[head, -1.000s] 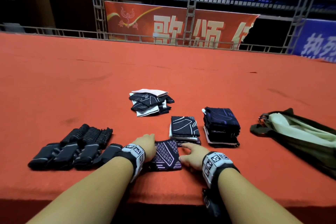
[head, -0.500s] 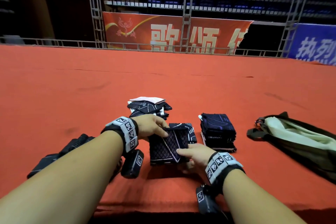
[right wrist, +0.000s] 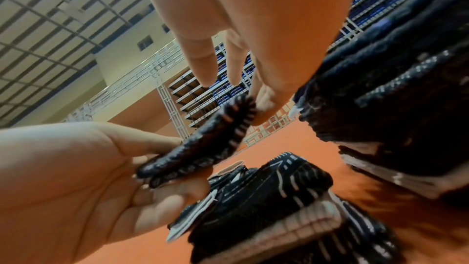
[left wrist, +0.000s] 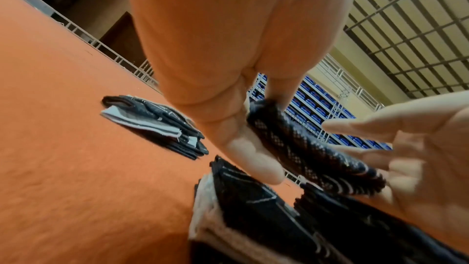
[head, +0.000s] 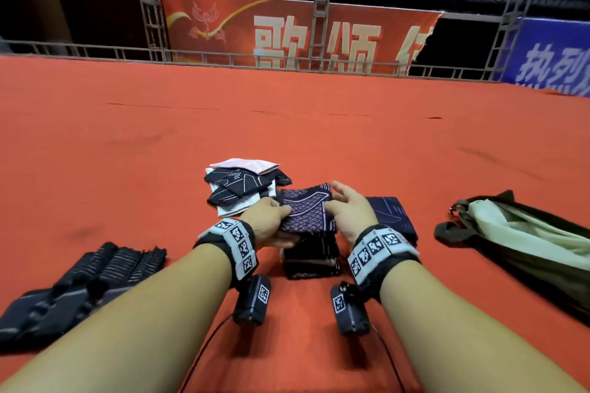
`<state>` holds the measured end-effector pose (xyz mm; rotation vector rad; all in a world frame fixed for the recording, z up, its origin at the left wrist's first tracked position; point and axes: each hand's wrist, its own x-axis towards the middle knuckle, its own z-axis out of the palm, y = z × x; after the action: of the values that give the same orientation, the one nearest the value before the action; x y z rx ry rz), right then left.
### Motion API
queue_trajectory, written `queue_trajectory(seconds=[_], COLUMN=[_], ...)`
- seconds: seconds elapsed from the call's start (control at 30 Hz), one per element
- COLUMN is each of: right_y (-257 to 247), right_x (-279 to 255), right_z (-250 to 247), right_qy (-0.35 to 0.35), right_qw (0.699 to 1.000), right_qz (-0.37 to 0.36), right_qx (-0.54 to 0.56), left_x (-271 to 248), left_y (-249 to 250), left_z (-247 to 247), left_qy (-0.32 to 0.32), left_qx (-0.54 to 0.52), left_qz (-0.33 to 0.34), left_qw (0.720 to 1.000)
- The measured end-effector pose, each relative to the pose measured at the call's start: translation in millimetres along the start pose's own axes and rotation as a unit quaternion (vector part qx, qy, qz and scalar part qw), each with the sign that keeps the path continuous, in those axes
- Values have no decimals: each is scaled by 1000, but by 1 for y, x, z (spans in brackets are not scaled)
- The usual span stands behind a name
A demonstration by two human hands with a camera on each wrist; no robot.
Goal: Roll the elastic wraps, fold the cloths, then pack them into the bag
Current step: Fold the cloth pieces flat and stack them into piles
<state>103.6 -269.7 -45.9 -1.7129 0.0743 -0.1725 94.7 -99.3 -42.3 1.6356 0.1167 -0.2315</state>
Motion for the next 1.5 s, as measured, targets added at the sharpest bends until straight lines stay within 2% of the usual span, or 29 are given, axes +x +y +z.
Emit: queue_trajectory(seconds=[0.1,0.2,0.37,0.47,0.57,0.63,0.7,0.87,1.0,1.13,1.23,1.33,1.37,1.43,1.5], right_y=[5,12,25,26,29,35,43,60,65,68,68,41,30,6,-6], right_x=[1,-1,0,5,9,11,11,11,17,18,14,8,7,7,15], right_z=[2,4,15,20,28,32,34,39,39,39,44,43,42,43,48], right_qy=[-20,-51,-71,-92,-120,-130,-137,-167,-180,-194,-185,-198,-192,-206,-175], right_qw=[985,959,934,916,898,891,881,866,870,846,839,825,832,825,851], right_qz=[-1,12,26,-5,-25,-15,10,49,65,64,71,86,91,104,81], right_qx=[-172,-277,-348,-391,-422,-436,-452,-469,-454,-493,-506,-523,-512,-516,-489], left_x=[14,25,35,41,46,51,58,63,67,67,64,66,66,64,64], left_y=[-12,-22,-26,-32,-39,-47,-59,-68,-72,-76,-72,-63,-58,-46,-30], left_z=[0,-7,-10,-6,4,9,11,9,7,6,6,-6,-12,-30,-52], left_qy=[-7,-8,44,93,21,-32,-55,-63,-71,-73,-84,-105,-103,-78,-40], left_qx=[109,271,415,495,532,571,594,591,579,573,570,580,581,572,576], left_qz=[-11,7,28,92,148,122,72,15,10,9,4,26,35,51,71], left_qw=[994,963,908,859,834,811,799,804,812,816,817,807,806,815,813])
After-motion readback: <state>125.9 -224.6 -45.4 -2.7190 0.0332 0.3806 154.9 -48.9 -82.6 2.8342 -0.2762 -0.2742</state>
